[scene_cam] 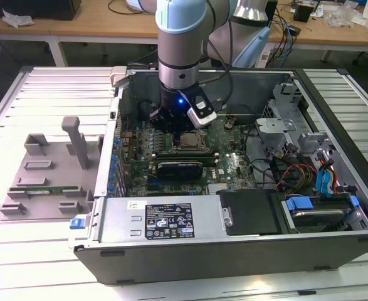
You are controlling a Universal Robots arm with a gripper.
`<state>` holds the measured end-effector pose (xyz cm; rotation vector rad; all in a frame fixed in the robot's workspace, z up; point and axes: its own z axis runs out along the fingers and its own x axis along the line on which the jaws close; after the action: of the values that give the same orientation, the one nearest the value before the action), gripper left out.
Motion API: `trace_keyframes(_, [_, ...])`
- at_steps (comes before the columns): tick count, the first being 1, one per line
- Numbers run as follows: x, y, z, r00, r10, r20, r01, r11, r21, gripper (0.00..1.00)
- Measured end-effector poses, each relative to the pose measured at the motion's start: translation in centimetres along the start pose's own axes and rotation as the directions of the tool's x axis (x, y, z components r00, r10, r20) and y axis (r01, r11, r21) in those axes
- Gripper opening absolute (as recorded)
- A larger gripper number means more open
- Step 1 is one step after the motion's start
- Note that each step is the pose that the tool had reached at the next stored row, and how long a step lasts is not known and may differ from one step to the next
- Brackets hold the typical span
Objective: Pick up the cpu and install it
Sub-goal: 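Close the cpu cover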
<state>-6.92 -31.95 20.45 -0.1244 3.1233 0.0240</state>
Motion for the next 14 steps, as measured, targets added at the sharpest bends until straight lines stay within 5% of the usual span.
trace_keyframes(5, [-0.01, 0.02, -0.38, 1.0, 0.0, 0.0003, 0.0, 1.0, -0.0001, 0.11])
trace_keyframes(7, [0.0, 0.02, -0.37, 1.0, -0.001, 0.0069, 0.001, 1.0, 0.0007, 0.11])
trace_keyframes(12, [-0.04, 0.05, -2.62, 0.9999, -0.002, 0.0104, 0.002, 1.0, 0.0008, 0.11])
trace_keyframes(14, [-0.05, 0.05, -3.01, 0.9999, -0.002, 0.012, 0.002, 1.0, 0.0009, 0.11])
